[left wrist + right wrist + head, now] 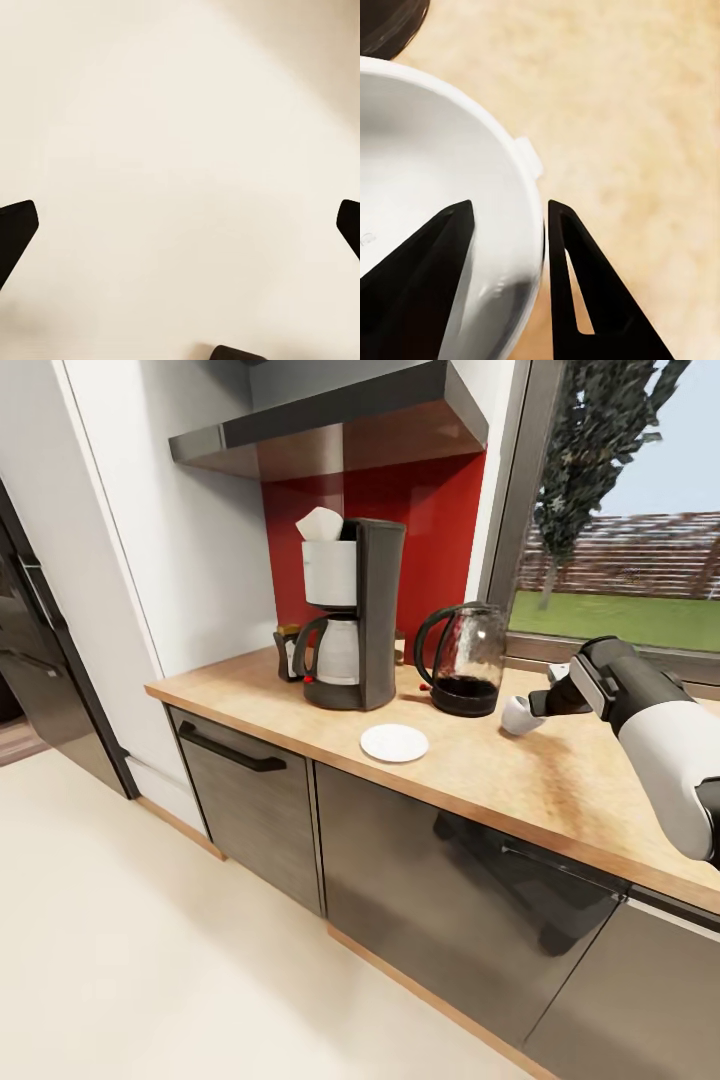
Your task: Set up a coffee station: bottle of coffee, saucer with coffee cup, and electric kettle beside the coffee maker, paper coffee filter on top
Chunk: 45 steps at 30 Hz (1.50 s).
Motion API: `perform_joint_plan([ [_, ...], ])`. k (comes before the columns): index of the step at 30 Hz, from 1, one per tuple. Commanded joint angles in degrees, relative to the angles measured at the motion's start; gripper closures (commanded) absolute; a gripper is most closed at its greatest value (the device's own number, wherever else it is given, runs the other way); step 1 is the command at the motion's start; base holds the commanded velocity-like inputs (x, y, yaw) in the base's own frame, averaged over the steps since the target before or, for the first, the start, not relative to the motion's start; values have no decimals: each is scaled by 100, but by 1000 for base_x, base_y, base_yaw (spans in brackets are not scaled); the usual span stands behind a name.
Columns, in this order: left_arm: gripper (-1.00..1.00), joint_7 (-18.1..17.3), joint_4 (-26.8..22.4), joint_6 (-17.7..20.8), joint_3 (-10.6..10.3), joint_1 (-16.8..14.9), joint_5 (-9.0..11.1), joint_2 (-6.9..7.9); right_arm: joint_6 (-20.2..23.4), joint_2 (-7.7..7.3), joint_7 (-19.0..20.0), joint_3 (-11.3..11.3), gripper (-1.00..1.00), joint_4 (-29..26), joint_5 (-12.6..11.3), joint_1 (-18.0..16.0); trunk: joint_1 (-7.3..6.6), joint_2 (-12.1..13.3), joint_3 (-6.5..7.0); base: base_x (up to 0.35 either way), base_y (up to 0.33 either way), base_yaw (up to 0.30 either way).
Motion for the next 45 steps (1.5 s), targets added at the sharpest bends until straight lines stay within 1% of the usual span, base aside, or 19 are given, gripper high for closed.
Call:
perform_joint_plan([
  [1, -100, -52, -4, 12, 12, 0, 60, -1, 34, -4, 28, 28, 100, 51, -269, 2, 1, -1, -6, 0, 0, 0],
  [8, -100, -52, -4, 12, 12, 0, 60, 2, 34, -2, 28, 28, 100, 50, -269, 2, 1, -1, 5, 0, 0, 0],
  [25, -100, -55, -4, 12, 12, 0, 60, 2, 41, 4, 37, 40, 100, 15, -263, 2, 1, -1, 151, 0, 0, 0],
  [27, -100, -55, -5, 12, 12, 0, 60, 2, 42, 5, 37, 40, 100, 14, -192, 2, 1, -1, 168, 0, 0, 0],
  [30, -100, -55, -5, 12, 12, 0, 60, 4, 43, 17, 37, 38, 100, 15, 61, 2, 1, -1, 195, 0, 0, 0],
  [31, -100, -57, -4, 12, 12, 0, 60, 2, 43, 27, 37, 38, 100, 15, 219, 2, 1, -1, 204, 0, 0, 0],
  [33, -100, -59, -4, 12, 12, 0, 60, 5, 47, 40, 37, 38, 100, 15, 408, 0, 1, -1, 222, 0, 0, 0],
  [36, -100, -57, -4, 12, 12, 0, 60, 2, 56, 53, 37, 37, 100, 15, 582, -12, 1, -1, 248, 0, 0, 0],
  [42, -100, -54, -6, 12, 12, 0, 60, 6, 60, 66, 37, 42, 100, 14, 632, -60, 1, -1, 302, -11, 0, 0],
  [45, -100, -57, -6, 12, 12, 0, 60, 5, 66, 71, 37, 44, 100, 15, 640, -65, 1, -1, 329, -183, 0, 0],
])
